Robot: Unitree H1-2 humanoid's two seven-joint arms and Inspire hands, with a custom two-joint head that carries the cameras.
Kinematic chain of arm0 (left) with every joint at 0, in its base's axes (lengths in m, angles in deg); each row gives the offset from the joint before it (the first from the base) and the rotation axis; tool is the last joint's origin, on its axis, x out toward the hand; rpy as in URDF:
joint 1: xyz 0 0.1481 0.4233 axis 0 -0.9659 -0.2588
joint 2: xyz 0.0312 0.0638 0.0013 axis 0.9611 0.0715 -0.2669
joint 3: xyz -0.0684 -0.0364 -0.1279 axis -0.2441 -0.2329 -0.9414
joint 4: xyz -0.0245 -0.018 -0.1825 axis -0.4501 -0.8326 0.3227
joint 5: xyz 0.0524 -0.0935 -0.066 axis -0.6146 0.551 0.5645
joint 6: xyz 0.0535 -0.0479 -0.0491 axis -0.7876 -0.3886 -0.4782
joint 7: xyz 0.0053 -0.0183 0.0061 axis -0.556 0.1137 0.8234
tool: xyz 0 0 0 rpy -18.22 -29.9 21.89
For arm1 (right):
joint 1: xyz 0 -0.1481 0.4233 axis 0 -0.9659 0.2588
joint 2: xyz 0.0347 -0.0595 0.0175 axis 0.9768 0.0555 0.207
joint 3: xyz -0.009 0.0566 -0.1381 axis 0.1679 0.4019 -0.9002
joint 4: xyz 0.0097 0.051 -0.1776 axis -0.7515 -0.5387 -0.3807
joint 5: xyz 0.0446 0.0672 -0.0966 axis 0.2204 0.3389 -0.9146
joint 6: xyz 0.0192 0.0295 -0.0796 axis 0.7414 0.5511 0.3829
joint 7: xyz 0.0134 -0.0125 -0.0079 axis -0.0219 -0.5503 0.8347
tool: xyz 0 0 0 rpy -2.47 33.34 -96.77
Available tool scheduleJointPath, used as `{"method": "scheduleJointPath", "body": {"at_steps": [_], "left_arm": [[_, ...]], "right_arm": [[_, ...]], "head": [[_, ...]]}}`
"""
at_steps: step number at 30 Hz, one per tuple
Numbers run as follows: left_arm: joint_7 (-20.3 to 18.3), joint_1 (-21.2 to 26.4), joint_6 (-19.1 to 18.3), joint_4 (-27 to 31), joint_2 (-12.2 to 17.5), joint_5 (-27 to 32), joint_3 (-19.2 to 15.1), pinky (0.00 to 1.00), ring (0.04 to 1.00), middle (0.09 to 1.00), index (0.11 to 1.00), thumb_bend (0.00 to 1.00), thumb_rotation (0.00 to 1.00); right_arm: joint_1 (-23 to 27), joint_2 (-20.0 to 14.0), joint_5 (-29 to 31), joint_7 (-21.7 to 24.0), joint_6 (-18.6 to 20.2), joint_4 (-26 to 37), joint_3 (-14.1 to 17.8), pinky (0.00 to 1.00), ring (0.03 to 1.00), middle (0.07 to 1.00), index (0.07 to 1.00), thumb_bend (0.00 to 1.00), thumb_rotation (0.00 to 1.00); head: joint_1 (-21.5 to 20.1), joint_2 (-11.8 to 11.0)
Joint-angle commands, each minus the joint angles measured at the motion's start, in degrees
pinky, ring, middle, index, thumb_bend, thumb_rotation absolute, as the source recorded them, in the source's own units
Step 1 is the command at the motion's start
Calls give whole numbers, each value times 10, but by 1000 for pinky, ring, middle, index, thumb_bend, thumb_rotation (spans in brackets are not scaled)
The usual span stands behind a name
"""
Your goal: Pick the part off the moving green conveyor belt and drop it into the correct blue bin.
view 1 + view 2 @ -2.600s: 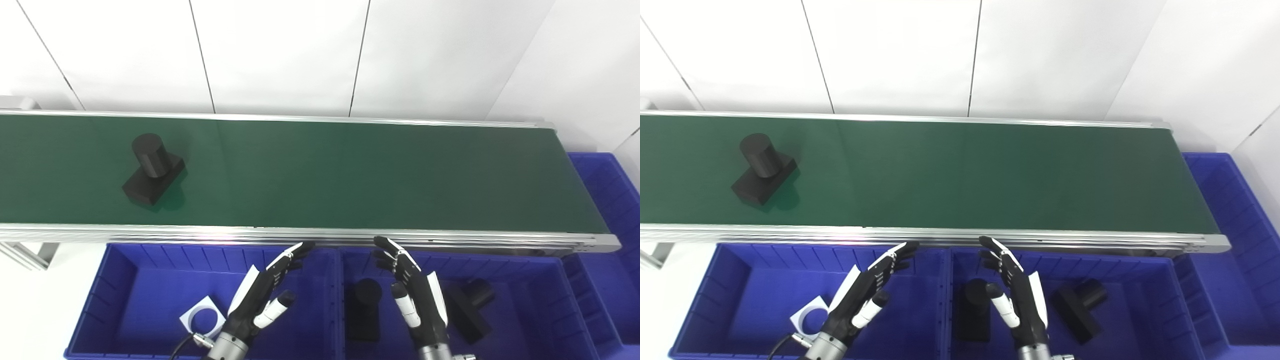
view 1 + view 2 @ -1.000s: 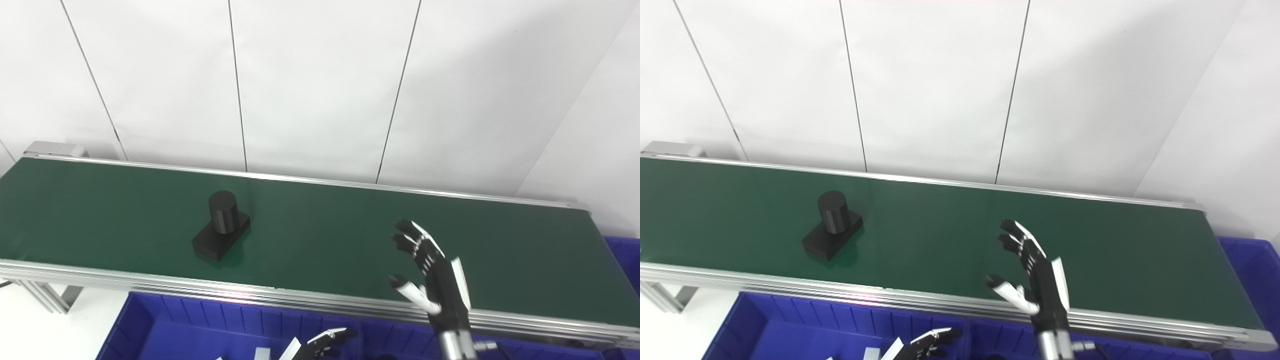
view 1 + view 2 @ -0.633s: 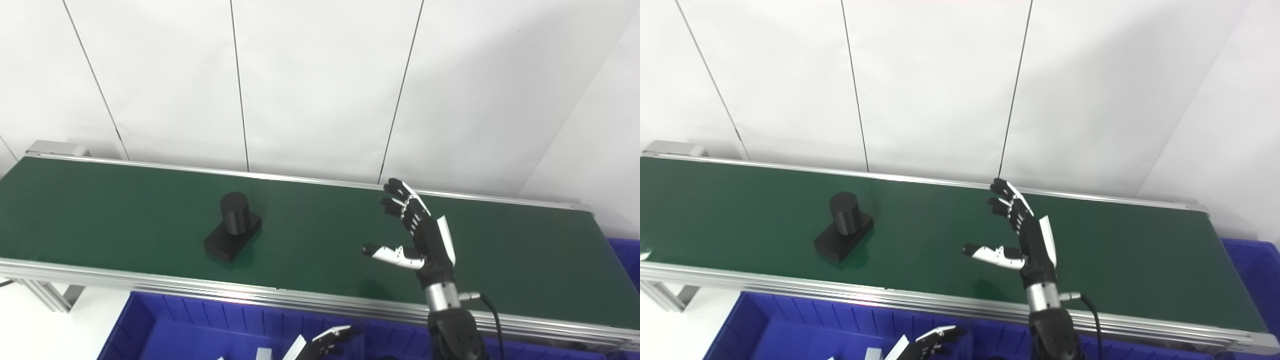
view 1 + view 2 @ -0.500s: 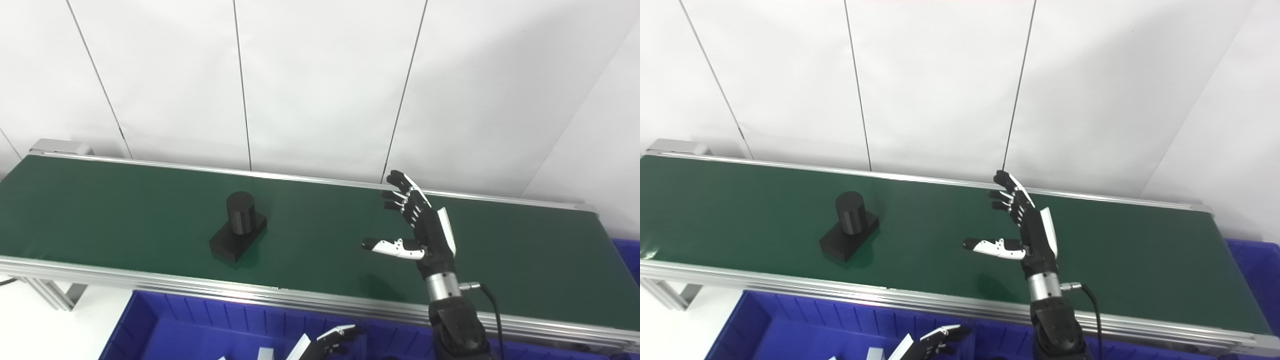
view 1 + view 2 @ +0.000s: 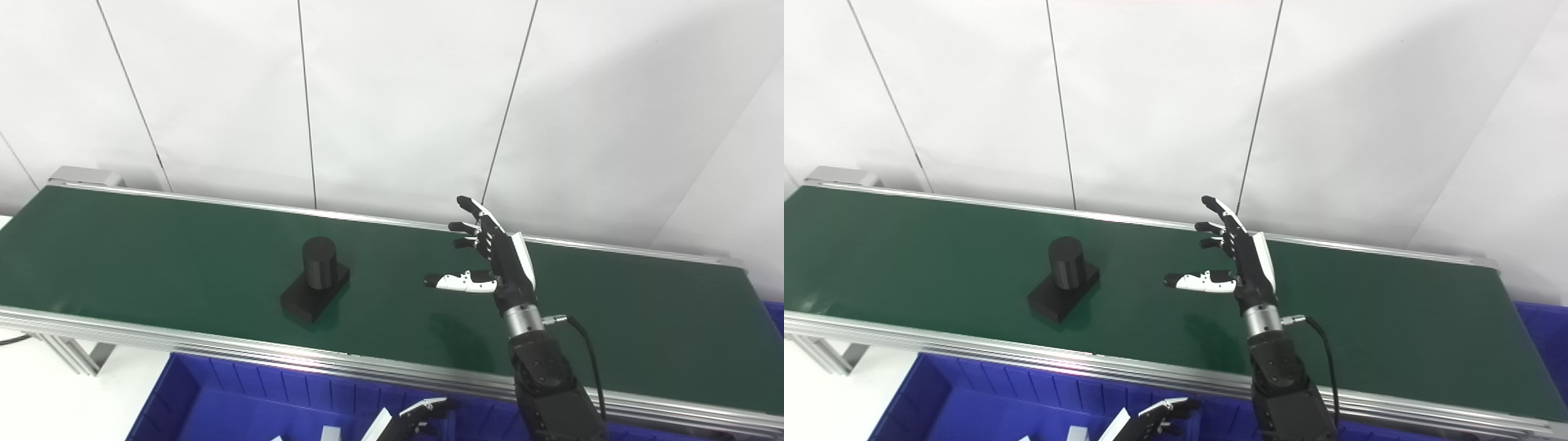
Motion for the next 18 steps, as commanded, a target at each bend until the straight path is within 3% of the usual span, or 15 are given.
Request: {"method": "scheduleJointPath", "body": {"at_steps": [1,13,15,18], "left_arm": [[10,7,22,16,-4,-1,5,756,850,870,816,843,949],[8,1,22,28,-1,0,6,772,859,874,821,831,952],[6,0,22,31,-2,2,5,769,858,874,819,833,946],[4,-2,22,34,-2,3,5,777,863,876,819,831,939]], "right_arm": [[41,8,-11,-12,-17,3,-5,600,739,906,873,1000,90],[88,28,-44,-28,-18,-53,-24,626,738,900,871,1000,84],[98,31,-54,-36,-18,-67,-29,707,727,882,865,1000,94],[109,36,-56,-42,-18,-85,-34,641,735,882,859,1000,86]], "head": [[0,1],[4,2],[5,2],[5,3]]}}
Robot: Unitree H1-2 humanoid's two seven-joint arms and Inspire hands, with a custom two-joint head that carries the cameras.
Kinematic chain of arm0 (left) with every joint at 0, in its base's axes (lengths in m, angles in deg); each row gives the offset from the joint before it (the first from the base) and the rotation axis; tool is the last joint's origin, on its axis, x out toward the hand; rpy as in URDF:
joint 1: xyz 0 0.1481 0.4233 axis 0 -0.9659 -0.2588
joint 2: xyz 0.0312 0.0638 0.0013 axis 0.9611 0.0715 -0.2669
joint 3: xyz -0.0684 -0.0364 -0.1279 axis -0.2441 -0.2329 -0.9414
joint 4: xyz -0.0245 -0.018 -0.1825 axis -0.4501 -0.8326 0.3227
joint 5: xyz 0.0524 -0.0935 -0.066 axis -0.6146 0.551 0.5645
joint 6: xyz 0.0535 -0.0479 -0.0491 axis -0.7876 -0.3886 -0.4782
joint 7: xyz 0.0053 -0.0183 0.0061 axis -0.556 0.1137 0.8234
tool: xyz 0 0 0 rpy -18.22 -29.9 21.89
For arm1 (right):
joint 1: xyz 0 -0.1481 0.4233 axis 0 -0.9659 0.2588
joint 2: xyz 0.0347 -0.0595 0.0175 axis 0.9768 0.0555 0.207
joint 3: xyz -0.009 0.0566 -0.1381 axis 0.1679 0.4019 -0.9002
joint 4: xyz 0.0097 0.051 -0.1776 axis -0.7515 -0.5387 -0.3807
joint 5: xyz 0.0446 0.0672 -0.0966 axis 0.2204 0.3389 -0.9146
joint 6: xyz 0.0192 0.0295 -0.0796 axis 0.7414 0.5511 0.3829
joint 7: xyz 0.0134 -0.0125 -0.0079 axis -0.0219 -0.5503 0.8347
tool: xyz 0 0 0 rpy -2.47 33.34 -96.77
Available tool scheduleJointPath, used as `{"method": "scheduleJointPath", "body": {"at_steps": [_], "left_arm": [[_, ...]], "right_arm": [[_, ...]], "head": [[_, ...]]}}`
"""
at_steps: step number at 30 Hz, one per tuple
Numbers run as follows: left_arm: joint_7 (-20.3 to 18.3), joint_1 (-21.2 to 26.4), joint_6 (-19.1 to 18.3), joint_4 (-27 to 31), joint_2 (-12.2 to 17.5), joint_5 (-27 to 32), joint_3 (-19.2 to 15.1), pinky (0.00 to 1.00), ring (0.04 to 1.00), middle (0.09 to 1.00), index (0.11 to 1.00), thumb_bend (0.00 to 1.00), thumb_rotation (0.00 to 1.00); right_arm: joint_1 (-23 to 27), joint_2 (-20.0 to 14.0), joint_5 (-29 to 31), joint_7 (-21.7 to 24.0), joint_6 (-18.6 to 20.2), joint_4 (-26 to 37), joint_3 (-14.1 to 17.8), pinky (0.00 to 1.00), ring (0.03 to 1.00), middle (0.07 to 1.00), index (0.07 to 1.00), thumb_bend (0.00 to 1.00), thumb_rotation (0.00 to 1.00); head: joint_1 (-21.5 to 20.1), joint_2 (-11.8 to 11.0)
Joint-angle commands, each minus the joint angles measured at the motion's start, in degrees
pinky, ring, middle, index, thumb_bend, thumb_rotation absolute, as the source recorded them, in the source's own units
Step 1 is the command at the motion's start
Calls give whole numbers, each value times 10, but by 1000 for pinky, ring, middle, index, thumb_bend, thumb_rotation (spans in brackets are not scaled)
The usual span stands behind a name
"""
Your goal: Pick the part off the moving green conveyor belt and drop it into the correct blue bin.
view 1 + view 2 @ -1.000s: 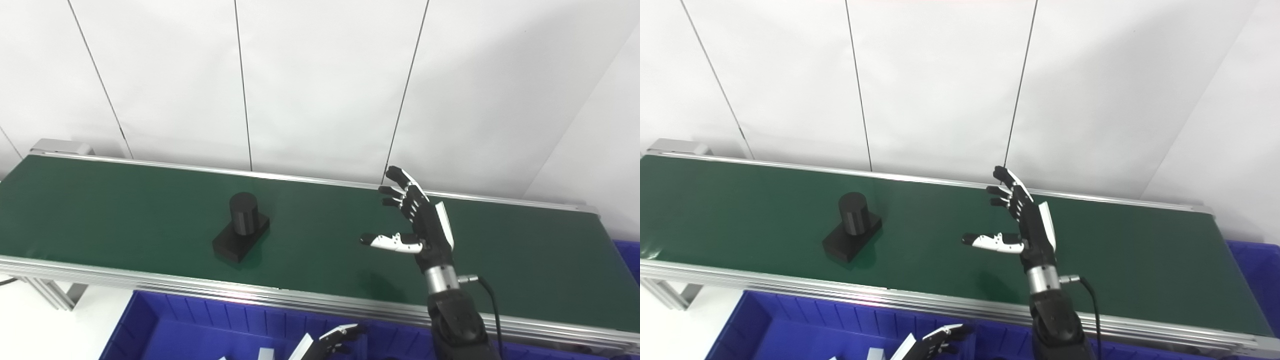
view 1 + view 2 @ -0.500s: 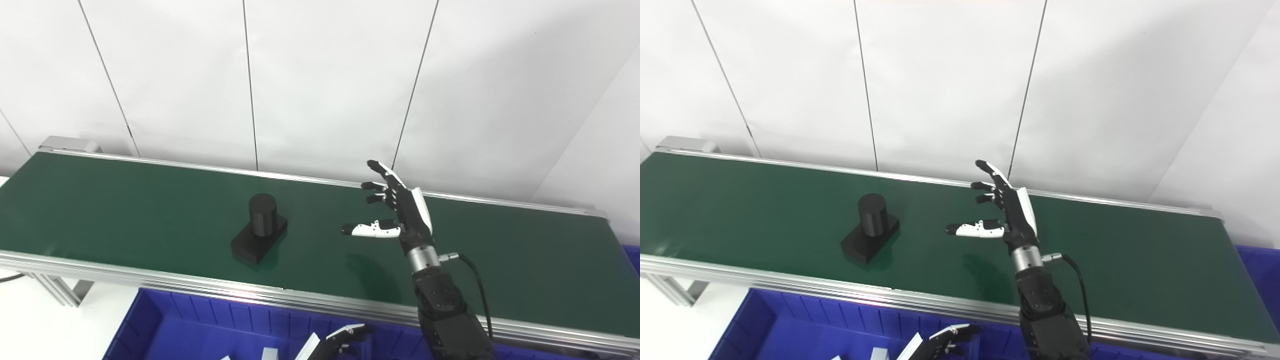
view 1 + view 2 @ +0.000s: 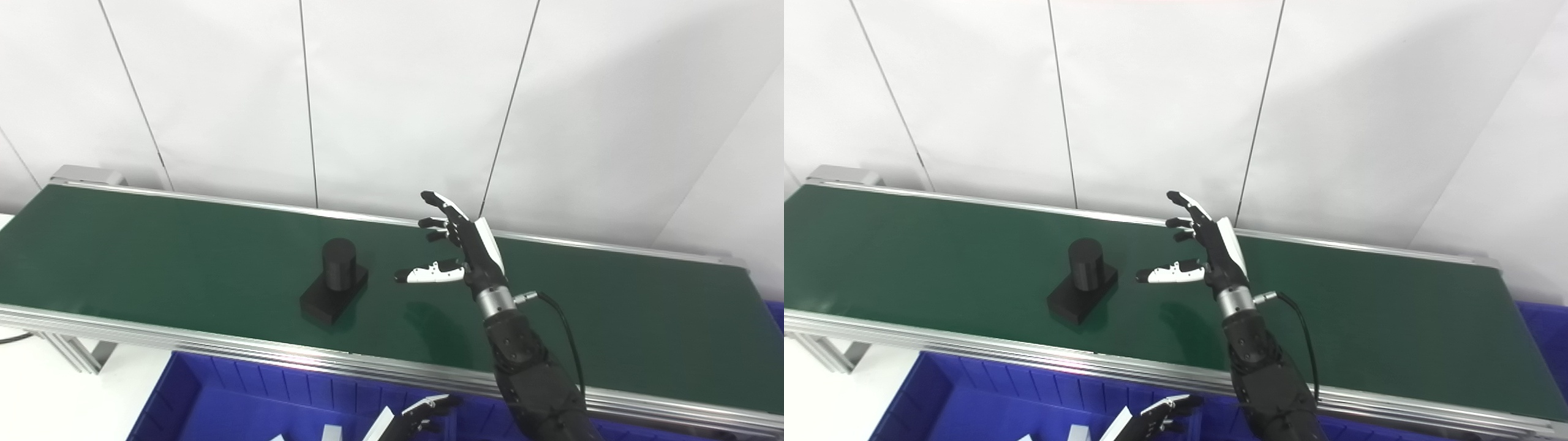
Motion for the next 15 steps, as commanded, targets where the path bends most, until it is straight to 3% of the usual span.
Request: {"method": "scheduleJointPath", "body": {"at_steps": [1,15], "left_arm": [[4,3,22,19,-3,3,3,779,864,876,819,831,939],[4,-2,22,26,-10,5,13,780,871,879,816,835,944]], "right_arm": [[42,11,0,-17,-18,-6,-2,637,736,882,857,1000,85],[88,18,-58,-59,-9,-120,-41,577,700,895,857,1000,194]], "head": [[1,1],[6,1]]}}
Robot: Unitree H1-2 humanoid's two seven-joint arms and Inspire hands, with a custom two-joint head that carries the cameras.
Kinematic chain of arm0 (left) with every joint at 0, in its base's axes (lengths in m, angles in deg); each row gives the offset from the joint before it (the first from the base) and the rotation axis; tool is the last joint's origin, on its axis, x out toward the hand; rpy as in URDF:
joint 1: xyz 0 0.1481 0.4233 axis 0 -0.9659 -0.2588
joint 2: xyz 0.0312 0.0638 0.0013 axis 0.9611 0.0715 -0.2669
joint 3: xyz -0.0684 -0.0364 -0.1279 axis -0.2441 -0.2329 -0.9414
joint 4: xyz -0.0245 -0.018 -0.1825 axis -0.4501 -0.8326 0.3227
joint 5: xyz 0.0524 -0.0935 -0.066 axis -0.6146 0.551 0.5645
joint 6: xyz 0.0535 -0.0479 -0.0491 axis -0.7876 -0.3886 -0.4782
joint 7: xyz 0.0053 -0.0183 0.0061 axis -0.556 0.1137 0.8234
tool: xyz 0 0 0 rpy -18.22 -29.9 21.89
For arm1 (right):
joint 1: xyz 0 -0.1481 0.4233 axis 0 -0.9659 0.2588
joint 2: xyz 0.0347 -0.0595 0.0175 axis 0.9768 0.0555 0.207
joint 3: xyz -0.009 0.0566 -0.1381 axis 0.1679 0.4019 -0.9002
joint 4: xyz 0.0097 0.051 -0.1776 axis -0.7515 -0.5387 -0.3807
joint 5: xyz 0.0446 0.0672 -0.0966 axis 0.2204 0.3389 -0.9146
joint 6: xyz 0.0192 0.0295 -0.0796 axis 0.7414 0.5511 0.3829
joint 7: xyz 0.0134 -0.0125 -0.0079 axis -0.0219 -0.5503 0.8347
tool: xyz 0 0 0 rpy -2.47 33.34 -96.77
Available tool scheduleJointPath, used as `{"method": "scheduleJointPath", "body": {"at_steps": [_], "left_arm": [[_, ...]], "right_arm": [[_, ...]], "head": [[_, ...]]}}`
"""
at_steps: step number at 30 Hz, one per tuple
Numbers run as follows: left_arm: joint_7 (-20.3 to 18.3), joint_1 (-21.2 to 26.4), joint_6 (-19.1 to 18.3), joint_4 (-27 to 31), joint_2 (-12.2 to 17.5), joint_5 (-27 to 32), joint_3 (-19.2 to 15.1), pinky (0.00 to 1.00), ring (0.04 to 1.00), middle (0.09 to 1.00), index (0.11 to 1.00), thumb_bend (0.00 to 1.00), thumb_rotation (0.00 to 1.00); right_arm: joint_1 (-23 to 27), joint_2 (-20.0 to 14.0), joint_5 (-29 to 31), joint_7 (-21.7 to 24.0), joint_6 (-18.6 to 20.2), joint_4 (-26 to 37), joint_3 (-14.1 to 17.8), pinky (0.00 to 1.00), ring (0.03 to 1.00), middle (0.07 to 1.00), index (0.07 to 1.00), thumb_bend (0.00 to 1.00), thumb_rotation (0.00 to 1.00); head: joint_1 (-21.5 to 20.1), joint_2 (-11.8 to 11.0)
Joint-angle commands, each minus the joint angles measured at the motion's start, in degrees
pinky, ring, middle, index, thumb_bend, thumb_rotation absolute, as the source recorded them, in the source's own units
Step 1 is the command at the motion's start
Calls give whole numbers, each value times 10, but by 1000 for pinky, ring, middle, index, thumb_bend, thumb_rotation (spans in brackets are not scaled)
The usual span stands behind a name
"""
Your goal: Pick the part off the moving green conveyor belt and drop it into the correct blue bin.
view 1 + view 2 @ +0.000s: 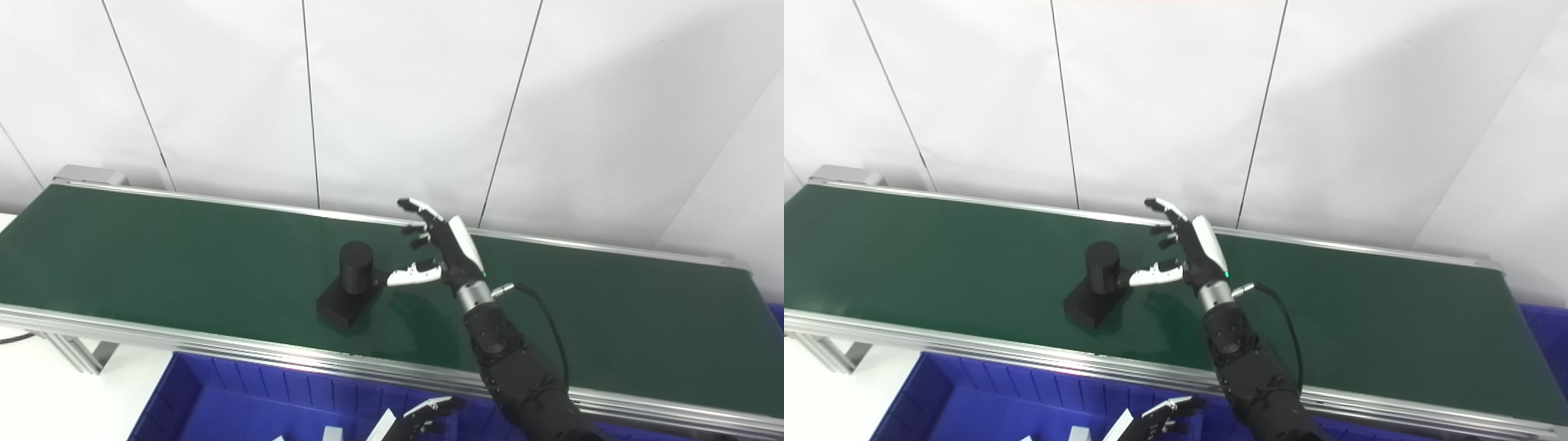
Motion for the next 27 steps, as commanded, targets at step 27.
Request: {"method": "scheduleJointPath", "body": {"at_steps": [27], "left_arm": [[34,4,22,25,-12,-10,22,772,862,873,818,820,943]], "right_arm": [[59,15,-49,-35,15,-60,-32,662,751,793,782,1000,303]], "head": [[9,7]]}}
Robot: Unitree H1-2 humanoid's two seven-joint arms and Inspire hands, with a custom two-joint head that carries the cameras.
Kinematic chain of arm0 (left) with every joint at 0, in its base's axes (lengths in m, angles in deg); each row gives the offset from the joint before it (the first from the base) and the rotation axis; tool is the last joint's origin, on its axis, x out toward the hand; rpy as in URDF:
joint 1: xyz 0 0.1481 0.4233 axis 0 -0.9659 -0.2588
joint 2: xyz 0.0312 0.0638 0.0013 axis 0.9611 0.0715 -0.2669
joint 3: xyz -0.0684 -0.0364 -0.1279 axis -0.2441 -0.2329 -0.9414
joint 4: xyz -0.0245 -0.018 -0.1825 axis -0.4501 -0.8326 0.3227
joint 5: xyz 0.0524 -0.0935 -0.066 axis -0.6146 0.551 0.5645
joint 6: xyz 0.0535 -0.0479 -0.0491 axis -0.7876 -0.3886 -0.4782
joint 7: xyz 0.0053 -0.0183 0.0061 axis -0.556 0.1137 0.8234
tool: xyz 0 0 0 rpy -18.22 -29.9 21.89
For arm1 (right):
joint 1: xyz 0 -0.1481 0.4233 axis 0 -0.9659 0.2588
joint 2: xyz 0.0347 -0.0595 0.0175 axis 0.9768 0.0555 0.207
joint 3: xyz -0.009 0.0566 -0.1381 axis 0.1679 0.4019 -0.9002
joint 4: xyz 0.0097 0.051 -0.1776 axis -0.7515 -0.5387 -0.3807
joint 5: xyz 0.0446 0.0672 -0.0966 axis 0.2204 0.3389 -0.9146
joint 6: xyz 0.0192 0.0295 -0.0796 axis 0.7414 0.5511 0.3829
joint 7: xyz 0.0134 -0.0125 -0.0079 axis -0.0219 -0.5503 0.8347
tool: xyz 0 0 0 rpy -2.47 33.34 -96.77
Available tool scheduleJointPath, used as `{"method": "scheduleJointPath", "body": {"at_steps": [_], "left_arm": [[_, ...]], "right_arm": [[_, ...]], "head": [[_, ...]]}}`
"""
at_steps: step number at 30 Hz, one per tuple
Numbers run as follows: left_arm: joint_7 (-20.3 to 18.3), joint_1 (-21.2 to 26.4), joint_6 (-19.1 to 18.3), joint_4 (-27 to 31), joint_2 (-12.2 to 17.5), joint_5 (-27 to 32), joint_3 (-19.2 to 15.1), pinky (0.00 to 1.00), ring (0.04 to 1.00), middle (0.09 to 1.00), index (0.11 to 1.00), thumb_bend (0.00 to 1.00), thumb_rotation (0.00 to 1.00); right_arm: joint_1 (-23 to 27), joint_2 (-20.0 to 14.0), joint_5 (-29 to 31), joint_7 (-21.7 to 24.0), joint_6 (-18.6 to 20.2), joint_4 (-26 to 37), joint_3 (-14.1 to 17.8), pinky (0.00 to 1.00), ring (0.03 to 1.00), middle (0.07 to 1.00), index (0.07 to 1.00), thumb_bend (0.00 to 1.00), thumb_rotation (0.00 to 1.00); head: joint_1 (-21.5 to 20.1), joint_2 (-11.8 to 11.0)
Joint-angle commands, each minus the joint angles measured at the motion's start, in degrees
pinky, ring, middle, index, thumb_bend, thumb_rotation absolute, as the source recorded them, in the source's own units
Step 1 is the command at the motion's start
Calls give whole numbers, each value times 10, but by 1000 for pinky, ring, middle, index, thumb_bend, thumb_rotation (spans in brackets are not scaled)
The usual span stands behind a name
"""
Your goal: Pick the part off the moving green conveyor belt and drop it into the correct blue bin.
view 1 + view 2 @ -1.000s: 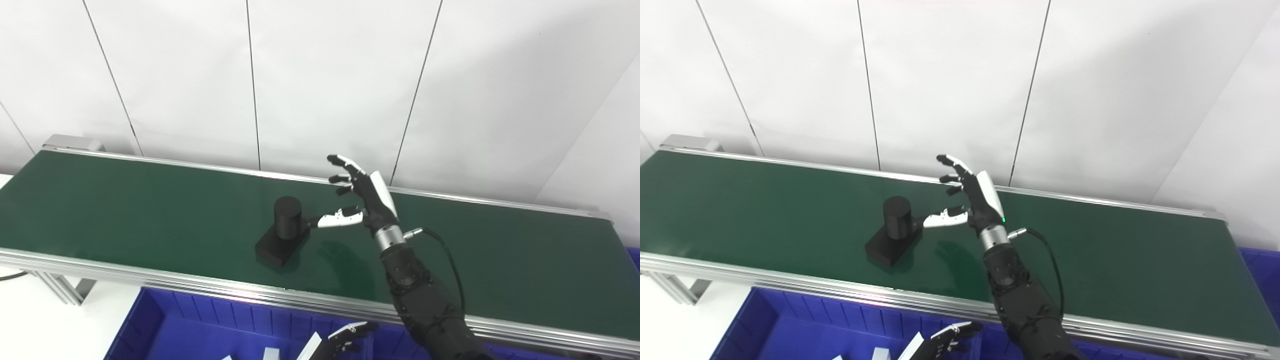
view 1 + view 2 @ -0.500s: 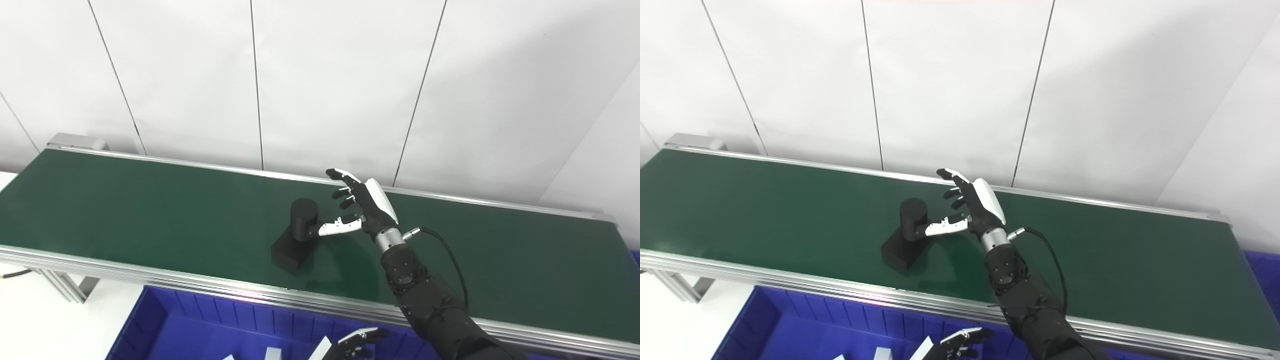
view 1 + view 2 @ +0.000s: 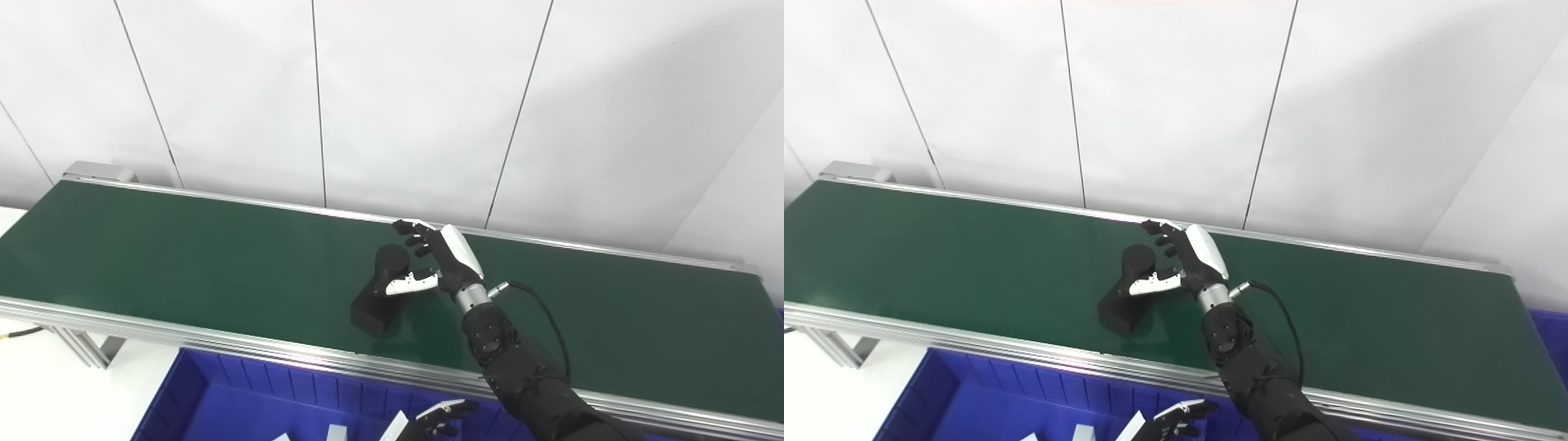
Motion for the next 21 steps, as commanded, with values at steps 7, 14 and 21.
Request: {"method": "scheduleJointPath", "body": {"at_steps": [7,14,21], "left_arm": [[11,3,22,24,-7,-1,5,776,866,873,821,826,942],[5,1,22,27,-6,1,3,779,869,878,824,831,942],[2,1,21,27,-7,3,2,775,866,876,823,829,936]], "right_arm": [[16,7,-2,-1,4,3,-8,515,603,674,703,966,259],[18,8,-5,-5,14,-4,-14,343,380,447,514,535,3],[19,0,-15,7,37,-1,-26,323,379,439,506,527,0]], "head": [[-1,2],[-4,3],[-5,4]]}}
